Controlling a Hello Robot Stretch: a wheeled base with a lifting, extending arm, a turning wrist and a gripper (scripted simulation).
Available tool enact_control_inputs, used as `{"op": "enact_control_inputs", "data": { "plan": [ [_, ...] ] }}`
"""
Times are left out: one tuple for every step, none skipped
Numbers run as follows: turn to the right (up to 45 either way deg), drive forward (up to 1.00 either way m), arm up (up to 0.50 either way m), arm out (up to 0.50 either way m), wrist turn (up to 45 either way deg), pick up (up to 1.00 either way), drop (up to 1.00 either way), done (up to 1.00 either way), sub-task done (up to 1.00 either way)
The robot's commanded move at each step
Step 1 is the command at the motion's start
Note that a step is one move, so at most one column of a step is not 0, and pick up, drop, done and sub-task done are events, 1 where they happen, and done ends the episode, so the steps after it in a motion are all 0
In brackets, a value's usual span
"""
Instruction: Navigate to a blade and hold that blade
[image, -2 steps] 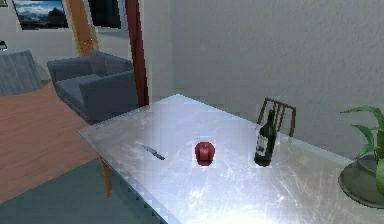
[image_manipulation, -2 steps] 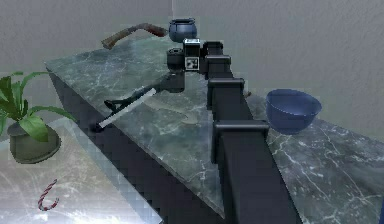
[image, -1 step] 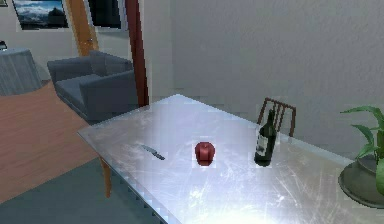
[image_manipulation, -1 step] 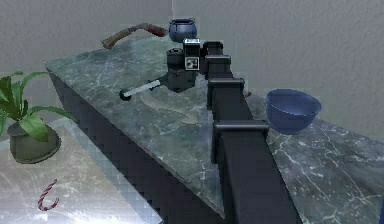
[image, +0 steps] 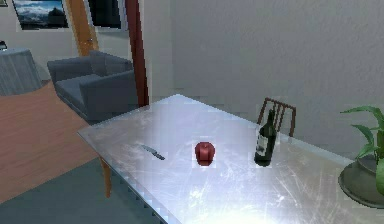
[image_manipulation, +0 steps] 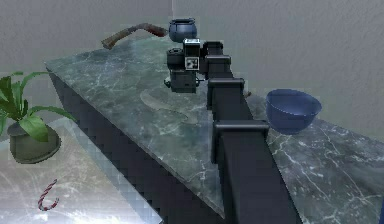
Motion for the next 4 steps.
{"op": "enact_control_inputs", "data": {
  "plan": [
    [0.0, 0.0, 0.0, 0.0, 6.0, 0.0, 0.0, 0.0, 0.0],
    [0.0, 0.0, -0.14, 0.0, 0.0, 0.0, 0.0, 0.0, 0.0],
    [0.0, 0.0, 0.0, 0.0, 0.0, 1.0, 0.0, 0.0, 0.0],
    [0.0, 0.0, 0.1, 0.0, 0.0, 0.0, 0.0, 0.0, 0.0]
  ]
}}
